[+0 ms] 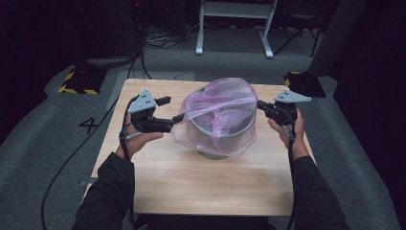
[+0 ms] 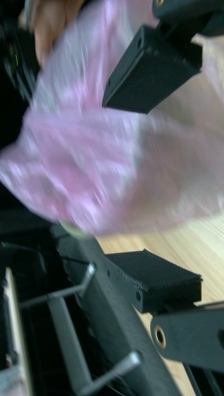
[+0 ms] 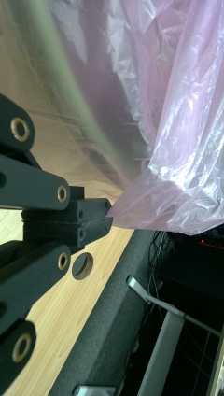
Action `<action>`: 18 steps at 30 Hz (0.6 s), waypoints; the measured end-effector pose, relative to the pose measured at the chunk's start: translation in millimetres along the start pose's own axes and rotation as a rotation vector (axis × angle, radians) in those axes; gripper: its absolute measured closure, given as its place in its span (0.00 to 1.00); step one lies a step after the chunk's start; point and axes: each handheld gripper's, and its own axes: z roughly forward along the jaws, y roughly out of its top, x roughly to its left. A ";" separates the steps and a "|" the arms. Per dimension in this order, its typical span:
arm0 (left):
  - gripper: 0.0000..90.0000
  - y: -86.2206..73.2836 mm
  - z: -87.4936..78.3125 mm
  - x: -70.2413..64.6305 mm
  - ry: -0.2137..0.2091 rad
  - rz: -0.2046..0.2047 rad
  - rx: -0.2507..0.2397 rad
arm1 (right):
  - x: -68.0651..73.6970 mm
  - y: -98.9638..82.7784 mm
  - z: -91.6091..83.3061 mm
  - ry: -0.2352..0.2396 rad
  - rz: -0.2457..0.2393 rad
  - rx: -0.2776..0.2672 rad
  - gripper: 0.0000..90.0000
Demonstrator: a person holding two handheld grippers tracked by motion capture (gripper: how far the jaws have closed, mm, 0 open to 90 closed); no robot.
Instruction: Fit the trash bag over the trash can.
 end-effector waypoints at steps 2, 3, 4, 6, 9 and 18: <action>0.19 3.2 2.7 -12.6 -0.063 0.030 0.037 | 1.4 2.6 0.1 -0.003 0.000 0.001 1.00; 0.17 3.2 2.7 -12.6 -0.063 0.030 0.037 | 2.0 3.8 -0.1 -0.002 -0.002 0.001 1.00; 0.17 1.7 6.8 -15.8 -0.081 0.048 0.064 | 2.5 4.8 -0.1 -0.004 -0.008 0.001 1.00; 0.18 0.4 9.3 -16.9 -0.088 0.050 0.082 | 3.4 6.4 0.1 -0.005 -0.009 0.003 1.00; 0.35 -2.9 17.9 -14.3 -0.039 0.064 0.138 | 3.8 8.5 1.4 -0.010 -0.012 0.011 1.00; 0.78 -7.6 26.2 3.9 0.022 0.071 0.140 | 4.4 11.7 8.7 -0.017 -0.027 0.012 1.00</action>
